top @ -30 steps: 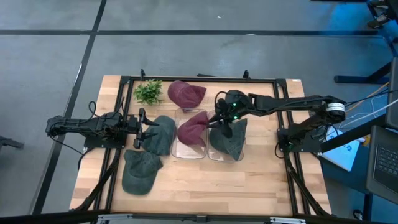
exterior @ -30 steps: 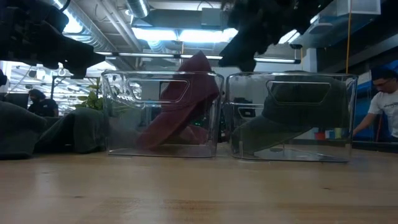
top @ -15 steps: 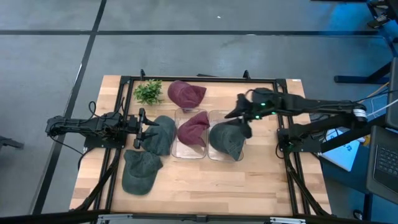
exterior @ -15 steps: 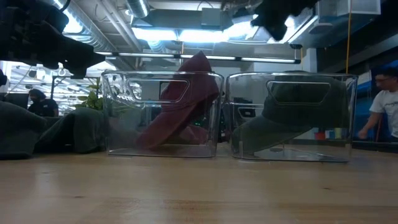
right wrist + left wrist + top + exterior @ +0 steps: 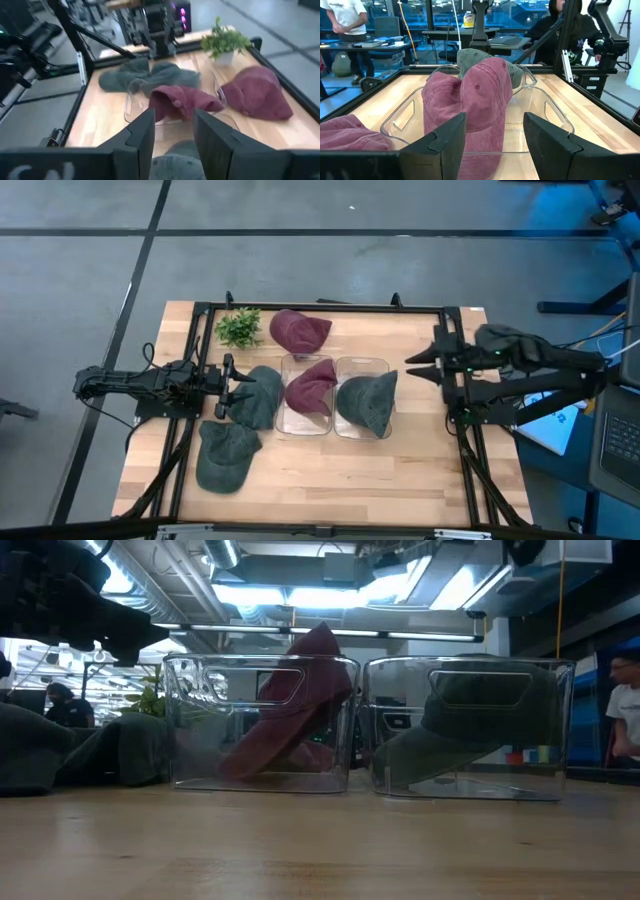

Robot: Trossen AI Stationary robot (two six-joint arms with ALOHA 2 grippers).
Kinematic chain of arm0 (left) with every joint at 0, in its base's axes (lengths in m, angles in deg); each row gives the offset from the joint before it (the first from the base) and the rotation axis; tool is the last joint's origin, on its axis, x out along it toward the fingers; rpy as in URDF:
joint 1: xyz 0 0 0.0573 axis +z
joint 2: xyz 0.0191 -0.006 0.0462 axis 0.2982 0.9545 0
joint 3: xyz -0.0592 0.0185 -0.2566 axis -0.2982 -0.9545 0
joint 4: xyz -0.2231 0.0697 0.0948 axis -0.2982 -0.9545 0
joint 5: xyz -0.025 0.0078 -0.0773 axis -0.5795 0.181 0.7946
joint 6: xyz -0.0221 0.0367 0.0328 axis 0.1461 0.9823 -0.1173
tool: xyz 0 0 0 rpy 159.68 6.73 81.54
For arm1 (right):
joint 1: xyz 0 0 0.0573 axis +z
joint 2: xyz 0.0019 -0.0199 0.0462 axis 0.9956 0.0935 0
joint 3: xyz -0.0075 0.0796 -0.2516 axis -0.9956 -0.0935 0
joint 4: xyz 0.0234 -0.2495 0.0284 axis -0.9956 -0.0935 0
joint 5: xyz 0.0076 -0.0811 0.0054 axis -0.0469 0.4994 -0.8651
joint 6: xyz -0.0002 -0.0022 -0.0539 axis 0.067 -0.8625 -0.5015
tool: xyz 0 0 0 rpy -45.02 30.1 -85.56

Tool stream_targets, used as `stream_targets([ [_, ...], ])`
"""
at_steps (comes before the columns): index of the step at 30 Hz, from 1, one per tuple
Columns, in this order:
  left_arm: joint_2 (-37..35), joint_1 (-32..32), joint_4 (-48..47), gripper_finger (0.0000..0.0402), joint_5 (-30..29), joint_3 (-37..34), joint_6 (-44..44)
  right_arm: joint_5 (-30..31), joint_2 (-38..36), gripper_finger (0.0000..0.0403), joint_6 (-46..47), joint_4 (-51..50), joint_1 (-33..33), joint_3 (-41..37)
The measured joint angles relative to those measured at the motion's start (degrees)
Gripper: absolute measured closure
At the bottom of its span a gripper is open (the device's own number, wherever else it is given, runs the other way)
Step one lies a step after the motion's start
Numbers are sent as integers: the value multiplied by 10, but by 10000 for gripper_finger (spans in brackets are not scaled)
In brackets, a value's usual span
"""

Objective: Pick & Place hat
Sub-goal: Put the bottom blue cap into the right transparent bin

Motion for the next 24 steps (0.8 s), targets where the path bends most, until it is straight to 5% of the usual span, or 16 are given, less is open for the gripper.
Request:
stream_targets([
  [11, 0, 0, 0, 208, 0, 0, 0, -35, -222, 272, 64, 351, 31, -327],
  [24, 0, 0, 0, 208, 0, 0, 0, -33, -373, 272, 27, 406, 39, -457],
])
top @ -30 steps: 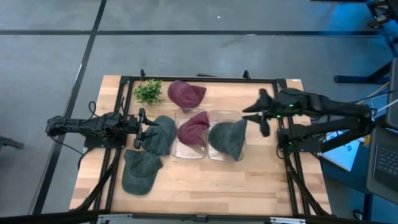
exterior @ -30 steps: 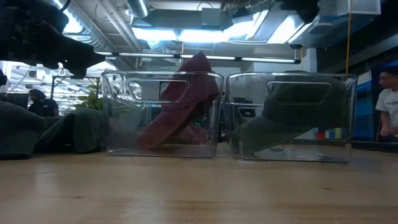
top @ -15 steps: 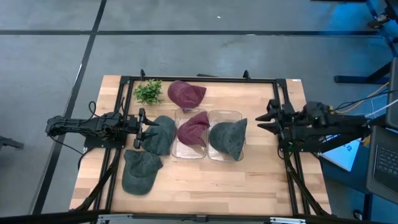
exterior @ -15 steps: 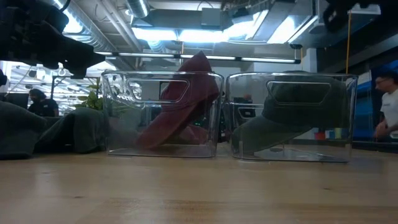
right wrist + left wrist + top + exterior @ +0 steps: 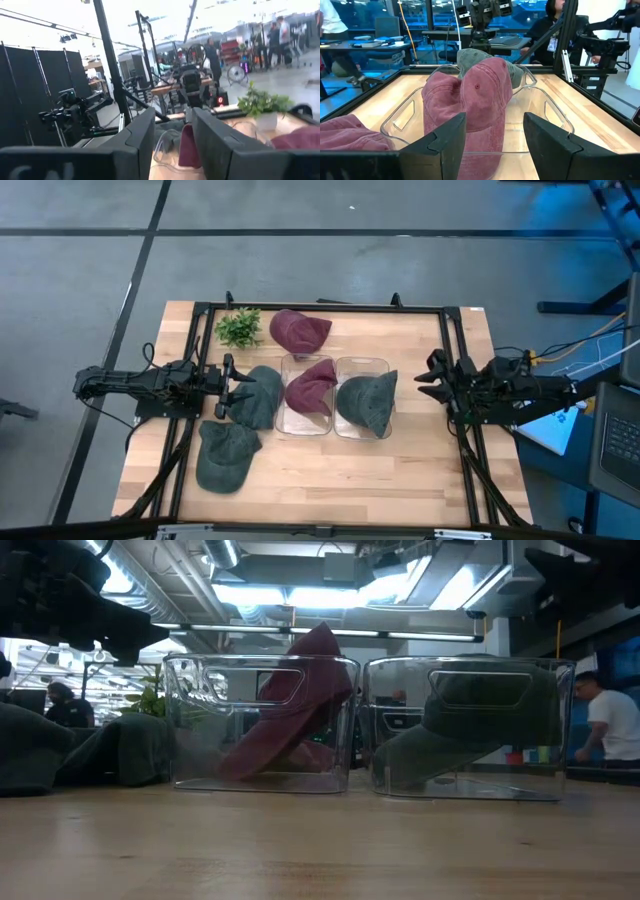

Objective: Pick & Place hat
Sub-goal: Put the bottom blue cap into the right transparent bin

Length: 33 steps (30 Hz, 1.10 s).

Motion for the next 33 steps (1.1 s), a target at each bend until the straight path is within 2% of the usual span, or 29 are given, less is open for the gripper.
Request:
stream_targets([
  [9, 0, 0, 1, 208, 0, 0, 0, -36, -9, 272, -77, 72, 0, -42],
  [13, 0, 0, 1, 208, 0, 0, 0, -41, -9, 272, -76, 101, 0, -80],
  [19, 0, 0, 5, 208, 0, 0, 0, -41, -9, 272, -81, 61, 0, -79],
  [24, 0, 0, 5, 208, 0, 0, 0, -40, -9, 272, -108, -38, 0, -80],
  [33, 0, 0, 5, 208, 0, 0, 0, 20, -7, 272, -104, -53, 0, -80],
])
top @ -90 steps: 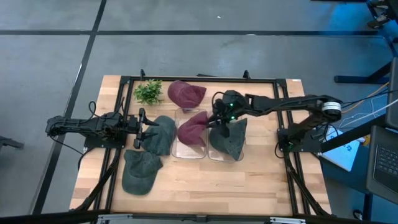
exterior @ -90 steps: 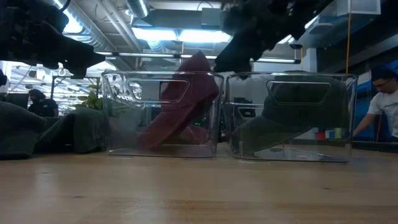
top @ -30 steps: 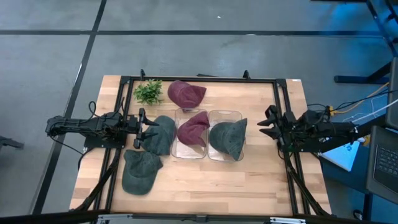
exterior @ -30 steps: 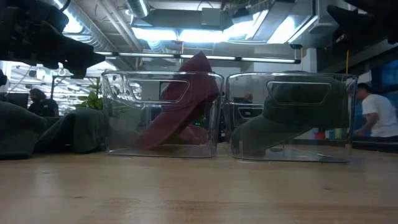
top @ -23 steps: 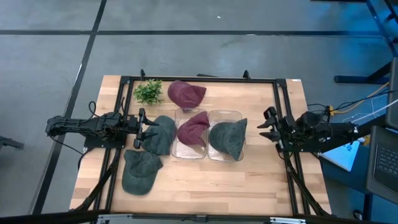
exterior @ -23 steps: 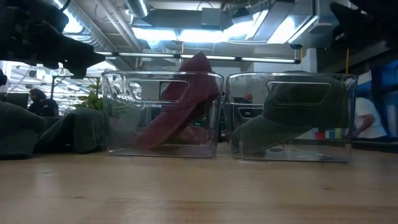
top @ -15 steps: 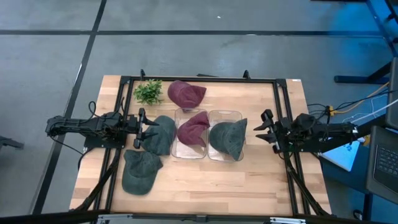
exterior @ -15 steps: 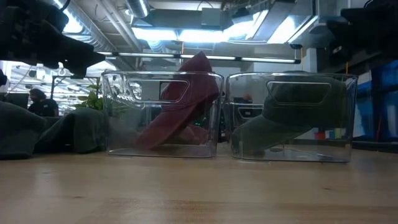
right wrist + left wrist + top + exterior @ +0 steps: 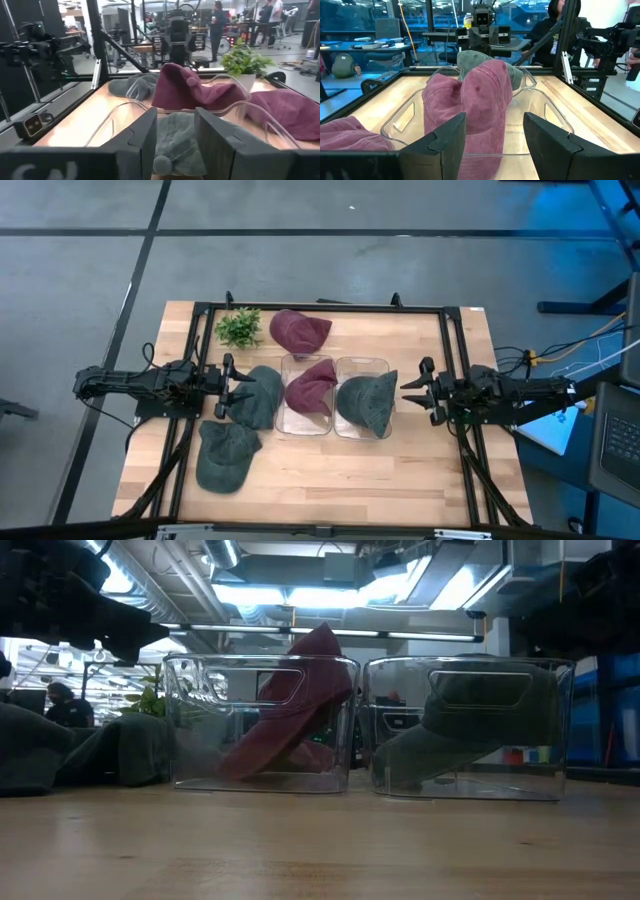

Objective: Pick & Place hat
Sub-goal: Put the bottom blue cap into the right transparent bin

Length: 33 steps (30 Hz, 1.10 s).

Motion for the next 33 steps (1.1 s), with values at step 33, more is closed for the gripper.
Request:
stream_targets([
  [33, 0, 10, 24, 208, -248, 0, 194, 0, 0, 272, -2, 0, 0, 0],
])
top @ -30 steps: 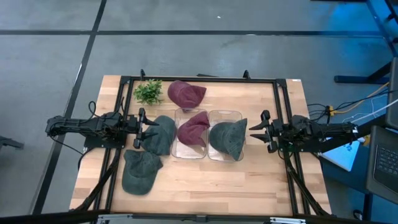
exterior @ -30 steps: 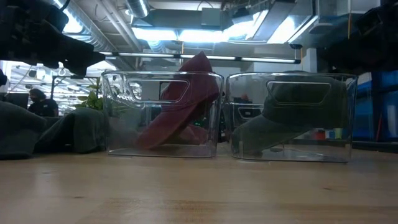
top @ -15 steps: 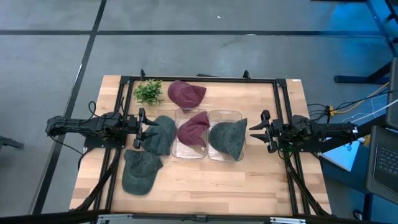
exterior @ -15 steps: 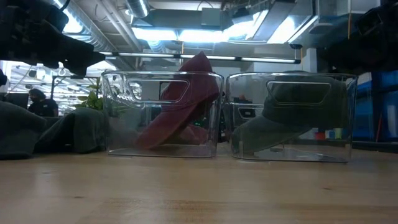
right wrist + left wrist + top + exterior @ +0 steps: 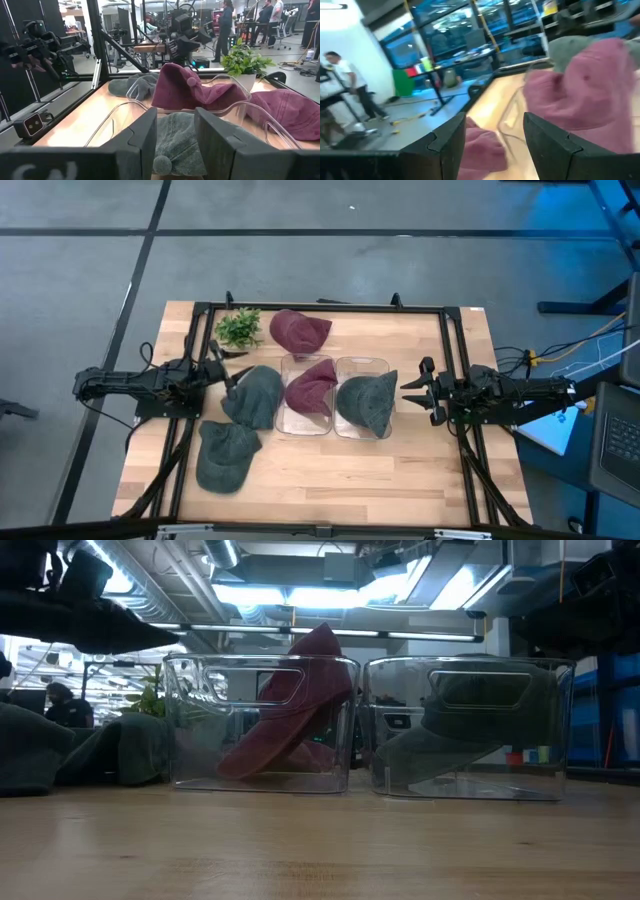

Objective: Pick & Place hat
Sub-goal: Put the bottom blue cap into the right transparent bin

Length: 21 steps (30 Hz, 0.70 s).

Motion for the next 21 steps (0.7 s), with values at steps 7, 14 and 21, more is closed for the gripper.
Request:
stream_targets([
  [7, 0, -2, 22, 208, 57, 0, -126, 0, 0, 272, 0, 0, 0, 0],
  [14, 0, -3, 105, 208, 240, 0, -576, 0, 0, 272, 0, 0, 0, 0],
  [21, 0, -3, 116, 208, 272, 0, -704, 0, 0, 272, 0, 0, 0, 0],
])
